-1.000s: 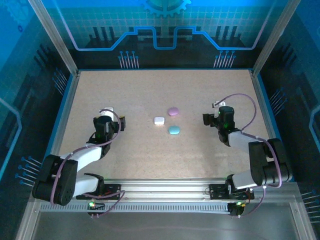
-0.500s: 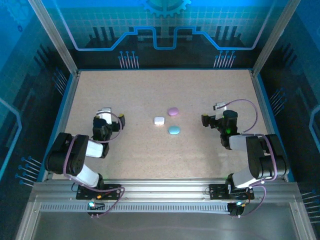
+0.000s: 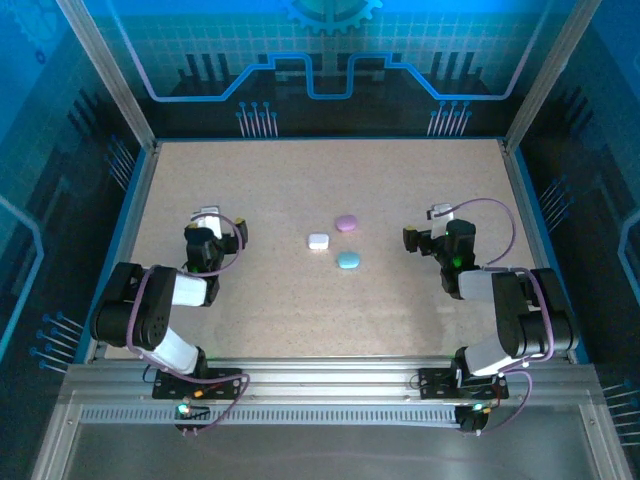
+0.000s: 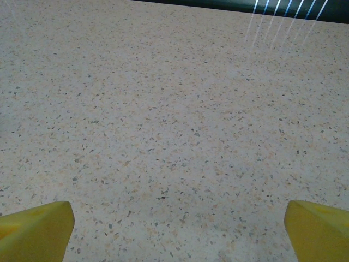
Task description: Insert wireless bluetooth earbuds into charging case
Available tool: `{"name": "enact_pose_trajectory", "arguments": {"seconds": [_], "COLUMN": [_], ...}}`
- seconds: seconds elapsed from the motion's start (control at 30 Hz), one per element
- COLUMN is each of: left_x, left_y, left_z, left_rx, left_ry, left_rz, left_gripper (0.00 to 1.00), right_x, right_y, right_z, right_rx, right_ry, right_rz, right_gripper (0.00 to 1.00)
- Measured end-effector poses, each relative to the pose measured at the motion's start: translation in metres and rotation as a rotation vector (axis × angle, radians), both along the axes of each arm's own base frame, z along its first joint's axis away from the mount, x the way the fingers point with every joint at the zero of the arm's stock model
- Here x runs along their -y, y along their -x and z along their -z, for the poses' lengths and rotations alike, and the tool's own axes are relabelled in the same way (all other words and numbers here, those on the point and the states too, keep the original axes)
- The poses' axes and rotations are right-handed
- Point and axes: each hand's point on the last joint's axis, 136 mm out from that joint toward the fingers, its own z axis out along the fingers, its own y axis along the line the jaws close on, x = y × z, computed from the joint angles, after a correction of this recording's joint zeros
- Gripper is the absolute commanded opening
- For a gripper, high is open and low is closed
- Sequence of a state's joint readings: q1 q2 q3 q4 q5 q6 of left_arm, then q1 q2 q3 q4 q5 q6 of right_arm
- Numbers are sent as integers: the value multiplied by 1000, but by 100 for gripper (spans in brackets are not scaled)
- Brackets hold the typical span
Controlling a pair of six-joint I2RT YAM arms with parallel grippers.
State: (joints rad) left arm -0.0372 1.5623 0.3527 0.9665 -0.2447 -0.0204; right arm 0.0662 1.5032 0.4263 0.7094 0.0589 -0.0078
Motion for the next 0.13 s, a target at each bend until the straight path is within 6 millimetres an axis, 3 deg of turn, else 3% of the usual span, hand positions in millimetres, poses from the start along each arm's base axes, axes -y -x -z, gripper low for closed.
{"name": "enact_pose_trajectory", "arguments": {"seconds": [0.13], "left_x": [0], "left_y": [0], "left_z": [1], "left_rx": [-5], "left_ry": [0], "left_rz": [0], "left_gripper": [99], "right_x": [0], "right_y": [0], "right_z": [0], "right_rx": [0], "right_ry": [0], "right_rz": [0], "right_gripper": [100]}}
